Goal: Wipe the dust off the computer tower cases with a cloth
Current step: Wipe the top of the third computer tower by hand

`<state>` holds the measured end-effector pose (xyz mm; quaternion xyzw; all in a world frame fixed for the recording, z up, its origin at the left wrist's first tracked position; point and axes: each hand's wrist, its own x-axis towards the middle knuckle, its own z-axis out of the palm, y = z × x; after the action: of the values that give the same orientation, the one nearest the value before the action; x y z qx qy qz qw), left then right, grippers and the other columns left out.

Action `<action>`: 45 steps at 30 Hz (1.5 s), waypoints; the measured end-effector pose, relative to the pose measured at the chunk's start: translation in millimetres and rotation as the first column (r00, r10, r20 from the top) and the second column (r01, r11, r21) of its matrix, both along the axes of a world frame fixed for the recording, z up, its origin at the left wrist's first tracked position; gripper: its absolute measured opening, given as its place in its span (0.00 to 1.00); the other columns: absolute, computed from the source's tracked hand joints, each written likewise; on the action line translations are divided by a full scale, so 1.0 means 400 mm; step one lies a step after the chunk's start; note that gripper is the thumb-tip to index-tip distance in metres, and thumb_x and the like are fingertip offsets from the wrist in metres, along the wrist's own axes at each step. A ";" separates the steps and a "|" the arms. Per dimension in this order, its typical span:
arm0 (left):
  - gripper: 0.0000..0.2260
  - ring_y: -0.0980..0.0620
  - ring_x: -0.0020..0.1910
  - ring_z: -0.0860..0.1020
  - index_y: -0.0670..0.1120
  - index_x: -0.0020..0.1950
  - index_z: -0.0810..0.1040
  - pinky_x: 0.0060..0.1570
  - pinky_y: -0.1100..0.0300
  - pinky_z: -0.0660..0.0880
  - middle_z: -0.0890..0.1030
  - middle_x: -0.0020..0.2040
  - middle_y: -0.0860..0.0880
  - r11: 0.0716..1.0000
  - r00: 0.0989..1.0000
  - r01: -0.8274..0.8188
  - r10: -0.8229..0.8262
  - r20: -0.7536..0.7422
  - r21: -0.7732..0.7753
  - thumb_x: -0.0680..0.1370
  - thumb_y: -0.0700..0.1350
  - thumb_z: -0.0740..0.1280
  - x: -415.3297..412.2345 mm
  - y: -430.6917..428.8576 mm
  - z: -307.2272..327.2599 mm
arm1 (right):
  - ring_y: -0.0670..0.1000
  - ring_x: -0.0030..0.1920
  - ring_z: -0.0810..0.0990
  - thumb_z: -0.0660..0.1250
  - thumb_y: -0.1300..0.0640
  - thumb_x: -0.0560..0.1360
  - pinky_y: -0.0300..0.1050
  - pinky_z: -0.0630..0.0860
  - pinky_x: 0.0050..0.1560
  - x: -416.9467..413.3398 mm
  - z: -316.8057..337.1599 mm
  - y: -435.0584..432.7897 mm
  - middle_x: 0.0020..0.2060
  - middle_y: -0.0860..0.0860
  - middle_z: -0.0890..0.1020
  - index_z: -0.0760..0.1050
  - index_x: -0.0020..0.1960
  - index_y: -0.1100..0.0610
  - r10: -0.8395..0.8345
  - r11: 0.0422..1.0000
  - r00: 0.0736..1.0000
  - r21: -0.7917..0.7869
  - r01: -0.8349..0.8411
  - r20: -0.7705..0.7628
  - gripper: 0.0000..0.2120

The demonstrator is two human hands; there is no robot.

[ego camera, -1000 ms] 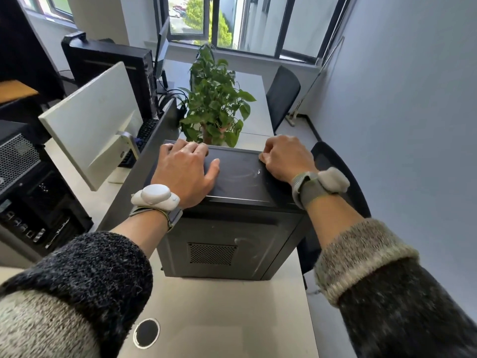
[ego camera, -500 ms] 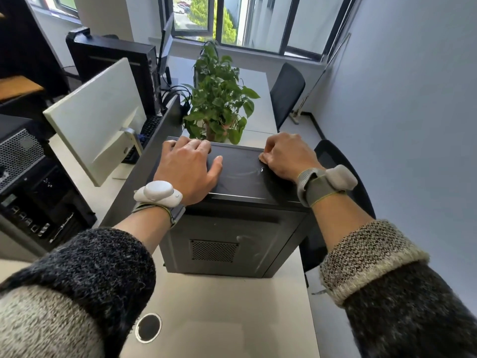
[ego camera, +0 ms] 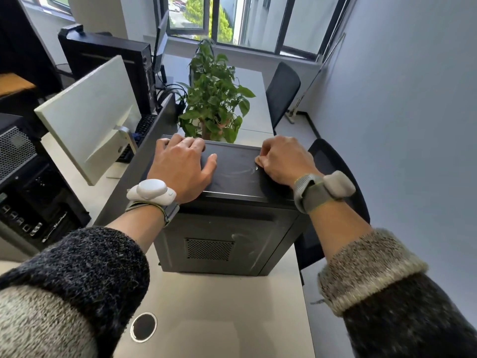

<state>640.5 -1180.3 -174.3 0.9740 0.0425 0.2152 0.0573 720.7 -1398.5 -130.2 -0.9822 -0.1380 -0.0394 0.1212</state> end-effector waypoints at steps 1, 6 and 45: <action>0.23 0.44 0.62 0.75 0.47 0.58 0.79 0.64 0.44 0.66 0.83 0.56 0.47 1.000 1.000 -0.002 0.002 0.002 -0.002 0.82 0.62 0.53 0.000 0.001 -0.001 | 0.56 0.53 0.81 0.69 0.45 0.81 0.52 0.77 0.53 -0.008 -0.005 -0.011 0.53 0.50 0.82 0.82 0.53 0.47 0.011 1.000 1.000 -0.010 -0.011 -0.005 0.07; 0.22 0.44 0.61 0.75 0.48 0.57 0.78 0.63 0.44 0.67 0.83 0.56 0.47 1.000 1.000 -0.002 0.002 -0.021 0.018 0.82 0.62 0.53 0.005 -0.006 -0.002 | 0.58 0.55 0.81 0.70 0.45 0.80 0.51 0.76 0.53 0.017 0.002 0.000 0.55 0.52 0.83 0.82 0.53 0.48 -0.016 1.000 1.000 -0.005 0.016 0.003 0.08; 0.23 0.42 0.61 0.75 0.48 0.55 0.78 0.62 0.43 0.67 0.83 0.54 0.46 1.000 1.000 0.015 -0.015 -0.008 0.000 0.82 0.63 0.52 0.004 0.000 0.003 | 0.57 0.54 0.82 0.67 0.45 0.82 0.54 0.78 0.55 -0.144 -0.001 -0.046 0.54 0.50 0.83 0.81 0.52 0.47 0.001 1.000 0.998 -0.009 -0.001 0.062 0.07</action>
<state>641.9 -1180.4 -173.2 0.9751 0.0353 0.2111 0.0589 663.2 -1417.0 -130.5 -0.9809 -0.1424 -0.0693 0.1127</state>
